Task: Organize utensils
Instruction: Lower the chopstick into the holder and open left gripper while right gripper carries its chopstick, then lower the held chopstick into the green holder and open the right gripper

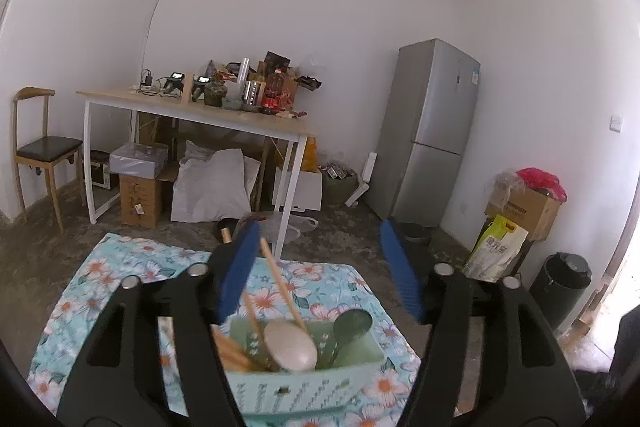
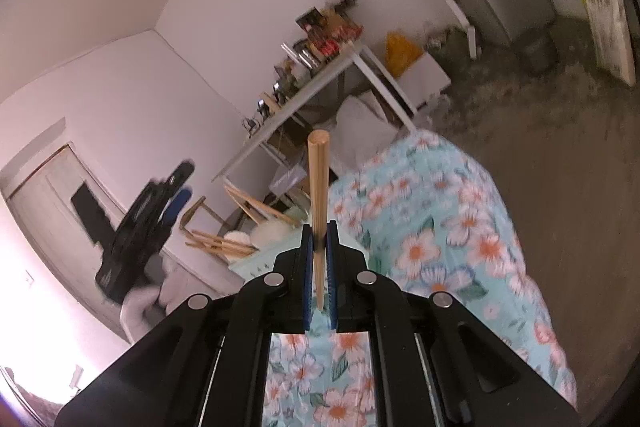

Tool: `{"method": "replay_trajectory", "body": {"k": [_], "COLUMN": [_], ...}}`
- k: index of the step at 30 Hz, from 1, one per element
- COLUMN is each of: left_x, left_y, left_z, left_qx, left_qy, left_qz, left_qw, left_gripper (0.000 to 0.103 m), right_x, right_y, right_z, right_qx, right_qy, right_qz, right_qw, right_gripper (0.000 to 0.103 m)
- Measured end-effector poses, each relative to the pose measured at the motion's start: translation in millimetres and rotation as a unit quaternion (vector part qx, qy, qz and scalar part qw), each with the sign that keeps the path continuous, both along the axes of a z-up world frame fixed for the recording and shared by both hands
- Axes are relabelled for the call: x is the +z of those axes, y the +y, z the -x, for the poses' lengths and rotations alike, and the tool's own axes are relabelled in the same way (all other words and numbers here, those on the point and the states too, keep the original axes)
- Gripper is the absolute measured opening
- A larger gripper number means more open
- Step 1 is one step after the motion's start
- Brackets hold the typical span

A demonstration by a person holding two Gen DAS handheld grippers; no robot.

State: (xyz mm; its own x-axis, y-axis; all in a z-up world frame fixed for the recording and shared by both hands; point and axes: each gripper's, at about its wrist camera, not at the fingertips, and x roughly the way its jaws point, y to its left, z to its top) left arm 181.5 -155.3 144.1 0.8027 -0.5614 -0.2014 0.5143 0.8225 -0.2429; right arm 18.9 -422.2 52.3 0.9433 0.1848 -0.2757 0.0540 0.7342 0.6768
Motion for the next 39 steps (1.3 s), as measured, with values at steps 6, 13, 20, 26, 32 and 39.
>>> {"method": "replay_trajectory", "body": {"k": [6,13,20,26,32,39], "left_x": [-5.3,-49.3,-86.4,-101.7,-102.3,-103.1], "left_y": [33.1,65.2,87.2,93.7,93.6,96.2], "left_z": [37.6,75.1,89.7,95.9,95.9,94.1], "left_qx": [-0.004,0.009,0.034,0.047,0.051,0.067], "left_qy": [-0.014,0.012,0.047,0.065,0.069,0.073], "left_qz": [-0.022,-0.063,-0.093,-0.099,-0.102,-0.110], "left_qw": [0.9997,0.9979,0.9940,0.9919,0.9911,0.9890], "left_gripper": [0.079,0.087,0.093,0.095,0.095,0.095], "right_x": [41.1,81.6,89.6,70.1,38.9,46.3], "right_y": [-0.8,8.7,36.2,58.7,76.2,73.6], "right_z": [5.8,-21.0,-70.6,-107.7,-137.3,-121.7], "right_qx": [-0.013,-0.008,-0.003,0.006,0.024,-0.005], "right_qy": [-0.046,-0.077,-0.054,-0.008,0.062,0.056], "right_qz": [0.038,0.083,0.150,0.184,0.211,0.233], "right_qw": [0.998,0.993,0.987,0.983,0.975,0.971], "right_gripper": [0.007,0.007,0.006,0.007,0.009,0.042]}}
